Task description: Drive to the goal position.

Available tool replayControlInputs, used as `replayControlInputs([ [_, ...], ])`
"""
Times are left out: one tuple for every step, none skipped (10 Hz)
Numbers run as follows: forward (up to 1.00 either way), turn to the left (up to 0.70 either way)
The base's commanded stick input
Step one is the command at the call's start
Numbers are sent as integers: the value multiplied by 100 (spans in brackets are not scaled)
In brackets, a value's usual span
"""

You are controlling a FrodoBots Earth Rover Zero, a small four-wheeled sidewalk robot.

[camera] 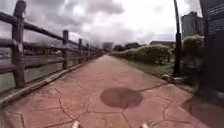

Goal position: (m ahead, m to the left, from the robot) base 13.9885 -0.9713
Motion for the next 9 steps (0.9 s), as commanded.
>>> replayControlInputs([
  [100,0],
  [100,0],
  [100,0],
  [100,0],
  [100,0],
  [100,0],
  [100,0],
  [100,0],
  [100,0],
])
